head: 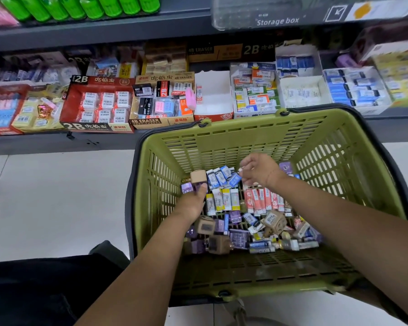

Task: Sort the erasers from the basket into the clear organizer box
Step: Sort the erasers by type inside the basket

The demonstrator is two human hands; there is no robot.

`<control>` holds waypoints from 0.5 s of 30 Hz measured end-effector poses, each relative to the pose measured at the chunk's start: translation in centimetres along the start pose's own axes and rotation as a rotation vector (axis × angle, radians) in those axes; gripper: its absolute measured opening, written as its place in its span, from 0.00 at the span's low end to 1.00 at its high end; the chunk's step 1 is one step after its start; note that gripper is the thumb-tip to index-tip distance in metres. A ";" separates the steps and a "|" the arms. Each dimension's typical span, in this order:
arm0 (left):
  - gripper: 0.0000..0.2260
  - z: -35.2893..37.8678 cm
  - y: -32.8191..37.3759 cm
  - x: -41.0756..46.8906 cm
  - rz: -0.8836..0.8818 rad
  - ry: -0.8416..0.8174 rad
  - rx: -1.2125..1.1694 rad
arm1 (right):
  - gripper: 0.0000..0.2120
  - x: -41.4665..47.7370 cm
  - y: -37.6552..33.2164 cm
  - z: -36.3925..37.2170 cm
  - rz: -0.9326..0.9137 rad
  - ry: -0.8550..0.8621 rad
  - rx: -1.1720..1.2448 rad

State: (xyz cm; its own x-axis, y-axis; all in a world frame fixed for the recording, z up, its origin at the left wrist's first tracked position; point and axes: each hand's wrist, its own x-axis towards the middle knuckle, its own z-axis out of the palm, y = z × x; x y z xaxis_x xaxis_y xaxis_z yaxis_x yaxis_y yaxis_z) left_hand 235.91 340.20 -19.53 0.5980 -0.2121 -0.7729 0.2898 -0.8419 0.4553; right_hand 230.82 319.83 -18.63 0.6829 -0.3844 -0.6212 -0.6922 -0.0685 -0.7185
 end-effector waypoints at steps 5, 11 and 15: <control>0.19 2.1 0.7 0.2 0.201 0.164 0.012 | 0.13 2.4 0.0 1.7 -0.121 0.226 -0.387; 0.19 2.9 1.4 1.6 0.211 0.178 0.141 | 0.07 2.7 0.7 2.7 -0.175 0.366 -0.482; 0.19 3.0 1.6 2.6 0.219 0.189 0.139 | 0.06 2.8 1.3 2.7 -0.182 0.463 -0.367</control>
State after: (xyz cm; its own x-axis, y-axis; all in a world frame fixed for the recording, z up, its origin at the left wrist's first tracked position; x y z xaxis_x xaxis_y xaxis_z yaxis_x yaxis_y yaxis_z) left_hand 235.66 336.81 -22.12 0.7667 -0.3107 -0.5618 0.0422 -0.8488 0.5270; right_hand 232.47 321.19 -22.12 0.6823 -0.6907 -0.2394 -0.6655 -0.4514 -0.5944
